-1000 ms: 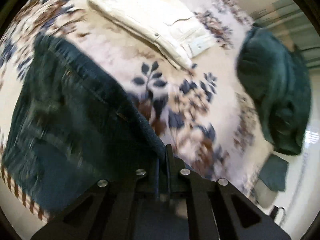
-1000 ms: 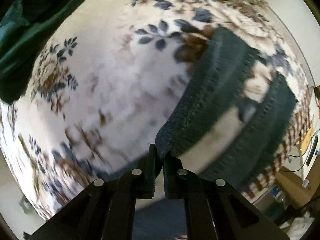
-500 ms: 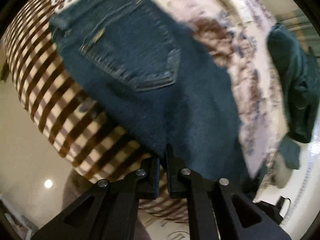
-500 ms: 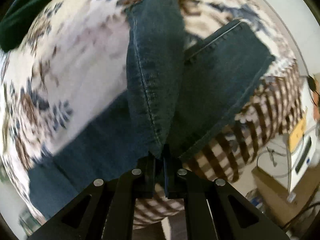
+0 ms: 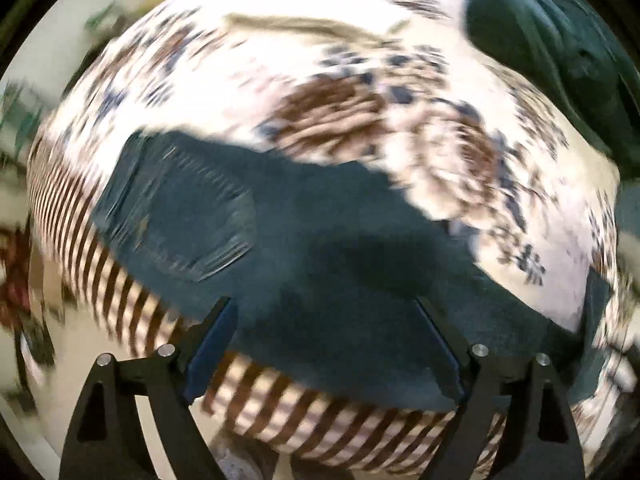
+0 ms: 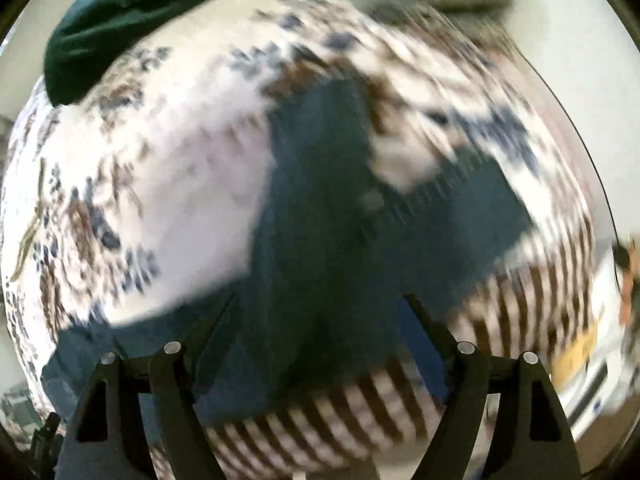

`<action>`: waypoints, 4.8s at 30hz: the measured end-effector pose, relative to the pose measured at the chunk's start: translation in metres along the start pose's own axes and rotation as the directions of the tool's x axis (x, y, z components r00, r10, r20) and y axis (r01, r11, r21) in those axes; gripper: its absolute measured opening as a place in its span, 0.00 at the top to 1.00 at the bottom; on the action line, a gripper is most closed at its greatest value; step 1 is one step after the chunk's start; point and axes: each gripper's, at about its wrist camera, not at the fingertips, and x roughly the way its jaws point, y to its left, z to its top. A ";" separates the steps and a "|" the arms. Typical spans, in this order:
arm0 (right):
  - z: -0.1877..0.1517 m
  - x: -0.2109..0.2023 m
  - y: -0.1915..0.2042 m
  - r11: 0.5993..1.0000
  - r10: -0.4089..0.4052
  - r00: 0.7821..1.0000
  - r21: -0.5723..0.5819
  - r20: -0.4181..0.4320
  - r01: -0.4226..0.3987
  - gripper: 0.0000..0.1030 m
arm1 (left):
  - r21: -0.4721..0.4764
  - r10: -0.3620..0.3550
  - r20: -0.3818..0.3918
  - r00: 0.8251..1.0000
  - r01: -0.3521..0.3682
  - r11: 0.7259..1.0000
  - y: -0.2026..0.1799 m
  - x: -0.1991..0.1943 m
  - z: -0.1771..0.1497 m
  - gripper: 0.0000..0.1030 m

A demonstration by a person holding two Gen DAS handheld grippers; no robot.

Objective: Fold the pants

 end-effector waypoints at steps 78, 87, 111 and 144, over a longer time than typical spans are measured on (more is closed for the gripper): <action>0.010 0.064 -0.170 0.880 -0.169 0.977 0.427 -0.130 0.208 0.47 | 0.293 -0.016 -0.128 0.992 0.053 0.955 -0.133 0.066 -0.077 0.16; -0.052 0.009 -0.028 0.936 0.111 0.981 0.348 -0.161 -0.048 0.46 | 0.136 -0.073 -0.165 0.984 0.096 0.986 -0.017 0.041 -0.064 0.16; -0.248 0.092 0.291 0.896 0.289 0.907 0.420 -0.308 -0.143 0.98 | -0.395 -0.215 -0.065 0.974 0.173 0.902 0.299 0.118 0.033 0.78; -0.039 0.142 0.496 0.794 0.143 0.848 -0.452 -0.510 -0.406 0.32 | 0.142 0.005 -0.064 0.998 0.005 0.990 0.122 0.097 0.094 0.19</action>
